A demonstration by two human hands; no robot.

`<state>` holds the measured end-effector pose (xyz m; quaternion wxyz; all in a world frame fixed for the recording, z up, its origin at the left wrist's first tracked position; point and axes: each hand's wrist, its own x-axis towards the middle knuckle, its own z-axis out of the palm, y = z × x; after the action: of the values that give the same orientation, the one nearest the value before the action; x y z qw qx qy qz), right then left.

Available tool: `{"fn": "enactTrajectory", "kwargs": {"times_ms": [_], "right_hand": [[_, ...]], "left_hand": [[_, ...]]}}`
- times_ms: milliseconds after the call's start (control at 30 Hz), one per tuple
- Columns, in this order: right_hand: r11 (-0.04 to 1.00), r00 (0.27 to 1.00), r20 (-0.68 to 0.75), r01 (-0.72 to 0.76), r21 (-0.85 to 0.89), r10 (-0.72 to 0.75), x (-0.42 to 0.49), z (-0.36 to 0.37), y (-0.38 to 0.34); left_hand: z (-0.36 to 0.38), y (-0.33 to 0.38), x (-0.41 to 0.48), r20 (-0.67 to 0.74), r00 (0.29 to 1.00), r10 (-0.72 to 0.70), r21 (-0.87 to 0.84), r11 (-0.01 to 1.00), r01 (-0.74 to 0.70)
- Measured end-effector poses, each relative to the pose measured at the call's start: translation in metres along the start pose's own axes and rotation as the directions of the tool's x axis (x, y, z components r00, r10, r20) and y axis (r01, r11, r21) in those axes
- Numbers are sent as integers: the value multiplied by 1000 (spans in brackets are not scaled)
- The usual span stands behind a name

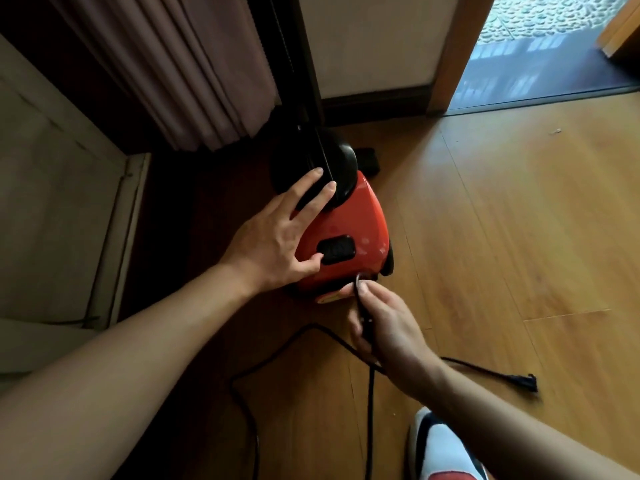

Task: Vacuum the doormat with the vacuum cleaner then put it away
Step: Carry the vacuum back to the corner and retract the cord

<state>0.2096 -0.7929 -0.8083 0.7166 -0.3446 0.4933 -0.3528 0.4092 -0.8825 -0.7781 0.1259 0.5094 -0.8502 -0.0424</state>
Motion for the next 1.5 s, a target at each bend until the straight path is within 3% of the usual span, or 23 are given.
{"fn": "enactTrajectory", "kwargs": {"times_ms": [133, 367, 433, 600, 767, 900, 1033, 1133, 1267, 1367, 1500], "right_hand": [[996, 998, 44, -35, -78, 39, 6, 42, 25], [946, 958, -20, -285, -155, 286, 42, 59, 74], [935, 951, -53, -310, -174, 305, 53, 48, 81], [918, 956, -83, -293, -266, 281, 64, 14, 82], [876, 957, -111, -291, -385, 269, 65, -6, 78], [787, 952, -68, -287, -546, 300, 59, -36, 70], [666, 945, -198, -324, -671, 261, 54, -80, 50], [710, 911, -346, -395, -583, 223, 51, -111, 36], [903, 902, -356, -347, -254, 246, 46, -117, 17], [972, 924, -320, -234, -34, 211, 39, -101, 10], [987, 971, -238, -39, -154, 1, 23, -81, 10]], "left_hand": [[-8, 0, 1, 58, 998, 9, 12, 1000, -10], [-26, -9, 4, 59, 998, 25, 306, 951, -42], [-25, -8, 3, 67, 996, 54, 309, 948, -72], [1, -8, -23, 82, 955, 284, 242, 924, -295], [20, -26, -25, 198, 962, 187, 246, 941, -234], [27, -28, -27, 186, 966, 178, 203, 955, -215], [29, -29, -26, 170, 971, 170, 171, 965, -199], [29, -27, -26, 146, 976, 164, 137, 973, -184], [30, -24, -27, 126, 980, 154, 128, 977, -170], [30, -23, -27, 138, 981, 137, 122, 980, -154], [28, -23, -28, 139, 981, 139, 137, 978, -158]]}}
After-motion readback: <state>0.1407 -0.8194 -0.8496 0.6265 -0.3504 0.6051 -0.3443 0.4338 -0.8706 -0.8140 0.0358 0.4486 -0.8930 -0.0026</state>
